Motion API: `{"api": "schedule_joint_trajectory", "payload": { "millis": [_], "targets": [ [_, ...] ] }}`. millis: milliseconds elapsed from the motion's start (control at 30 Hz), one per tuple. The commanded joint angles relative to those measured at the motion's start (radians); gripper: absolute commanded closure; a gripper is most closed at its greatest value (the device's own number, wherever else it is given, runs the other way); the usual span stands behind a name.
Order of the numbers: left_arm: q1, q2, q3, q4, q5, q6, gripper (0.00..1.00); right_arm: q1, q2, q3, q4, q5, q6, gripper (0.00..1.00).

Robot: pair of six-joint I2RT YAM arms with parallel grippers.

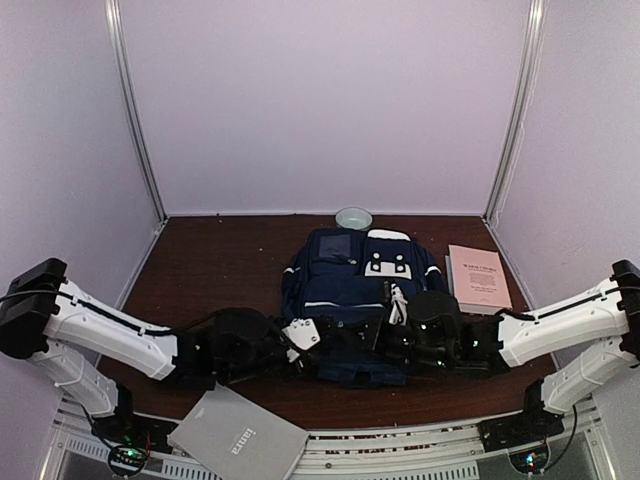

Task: Pack the student bag
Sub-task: Adjust the largest pocket of the student bag.

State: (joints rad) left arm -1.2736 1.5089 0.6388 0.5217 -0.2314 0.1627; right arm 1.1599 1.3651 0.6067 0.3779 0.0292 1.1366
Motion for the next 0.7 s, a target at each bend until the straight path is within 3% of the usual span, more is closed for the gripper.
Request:
{"api": "schedule_joint_trajectory", "payload": {
  "millis": [0, 200, 233, 333, 433, 567, 667],
  "targets": [
    [-0.135, -0.014, -0.104, 0.279, -0.295, 0.264, 0.62, -0.001, -0.004, 0.0, 0.249, 0.056, 0.137, 1.0],
    [-0.19, 0.188, -0.164, 0.781, -0.575, 0.786, 0.62, 0.011, 0.005, 0.036, 0.192, 0.054, 0.125, 1.0],
    [-0.191, 0.238, -0.16, 0.946, -0.601, 0.868, 0.61, 0.014, 0.003, 0.038, 0.182, 0.054, 0.125, 1.0],
    [-0.19, 0.342, -0.097, 1.017, -0.616, 1.002, 0.6, 0.021, 0.004, 0.038, 0.162, 0.059, 0.126, 1.0],
    [-0.191, 0.348, -0.079, 1.015, -0.597, 0.937, 0.6, 0.02, 0.004, 0.035, 0.147, 0.06, 0.127, 0.98],
    [-0.19, 0.307, -0.102, 0.997, -0.607, 0.805, 0.53, 0.026, -0.034, 0.033, 0.03, 0.067, 0.092, 0.84],
    [-0.185, 0.237, -0.094, 0.747, -0.564, 0.594, 0.52, 0.03, -0.064, 0.034, -0.049, 0.073, 0.043, 0.75]
  ]
}}
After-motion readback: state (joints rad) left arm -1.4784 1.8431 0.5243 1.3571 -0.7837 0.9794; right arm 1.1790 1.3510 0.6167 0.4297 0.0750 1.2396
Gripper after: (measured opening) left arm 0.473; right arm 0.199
